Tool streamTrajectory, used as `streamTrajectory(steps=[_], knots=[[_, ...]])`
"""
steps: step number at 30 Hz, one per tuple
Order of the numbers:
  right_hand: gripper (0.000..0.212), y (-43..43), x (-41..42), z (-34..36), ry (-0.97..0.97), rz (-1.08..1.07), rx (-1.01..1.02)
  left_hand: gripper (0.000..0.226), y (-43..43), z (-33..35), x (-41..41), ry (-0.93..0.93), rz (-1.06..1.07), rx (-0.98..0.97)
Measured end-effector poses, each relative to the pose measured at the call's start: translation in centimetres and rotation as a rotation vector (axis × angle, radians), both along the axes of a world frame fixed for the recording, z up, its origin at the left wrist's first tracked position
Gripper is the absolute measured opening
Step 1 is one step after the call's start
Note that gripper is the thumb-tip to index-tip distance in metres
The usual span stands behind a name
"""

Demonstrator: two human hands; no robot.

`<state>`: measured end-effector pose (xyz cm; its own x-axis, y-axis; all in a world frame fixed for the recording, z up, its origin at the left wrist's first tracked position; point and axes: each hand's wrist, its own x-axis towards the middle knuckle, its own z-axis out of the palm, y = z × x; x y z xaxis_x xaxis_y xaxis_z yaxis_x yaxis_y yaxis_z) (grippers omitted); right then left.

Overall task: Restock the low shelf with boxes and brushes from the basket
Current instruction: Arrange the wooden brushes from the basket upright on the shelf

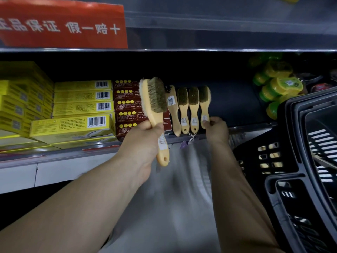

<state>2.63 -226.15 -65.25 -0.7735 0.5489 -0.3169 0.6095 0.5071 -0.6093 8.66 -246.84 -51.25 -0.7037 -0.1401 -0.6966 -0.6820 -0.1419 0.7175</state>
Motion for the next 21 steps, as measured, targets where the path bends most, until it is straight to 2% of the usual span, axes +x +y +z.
streamTrajectory(steps=[5,7,8,10,12,14,16,18,21], knots=[[0.025,-0.2,0.0,0.1,-0.113,0.054,0.130,0.021,-0.3,0.1,-0.1,0.040,0.020,0.081],[0.026,-0.6,0.5,1.8,-0.033,0.060,0.181,0.016,-0.3,0.2,-0.2,0.054,0.016,0.099],[0.025,-1.2,0.9,3.2,0.071,0.056,0.118,0.015,-0.3,0.2,-0.2,0.059,0.017,0.105],[0.025,-3.3,2.5,6.5,0.255,0.057,-0.271,0.016,-0.2,0.1,-0.3,0.070,0.020,0.117],[0.030,-5.6,4.6,9.7,0.262,0.224,-0.636,0.017,-0.1,0.1,-0.4,0.083,0.013,0.134],[0.022,-7.1,6.3,11.3,0.209,0.448,-0.786,0.015,0.0,0.0,-0.5,0.092,-0.017,0.132],[0.018,-7.7,7.2,11.2,0.167,0.542,-0.816,0.013,0.1,-0.1,-0.5,0.091,-0.050,0.108],[0.018,-7.3,7.0,10.4,0.190,0.467,-0.813,0.014,0.3,-0.2,-0.5,0.079,-0.055,0.094],[0.018,-5.5,5.0,8.3,0.302,0.066,-0.695,0.011,0.4,-0.2,-0.6,0.065,-0.079,0.083]])
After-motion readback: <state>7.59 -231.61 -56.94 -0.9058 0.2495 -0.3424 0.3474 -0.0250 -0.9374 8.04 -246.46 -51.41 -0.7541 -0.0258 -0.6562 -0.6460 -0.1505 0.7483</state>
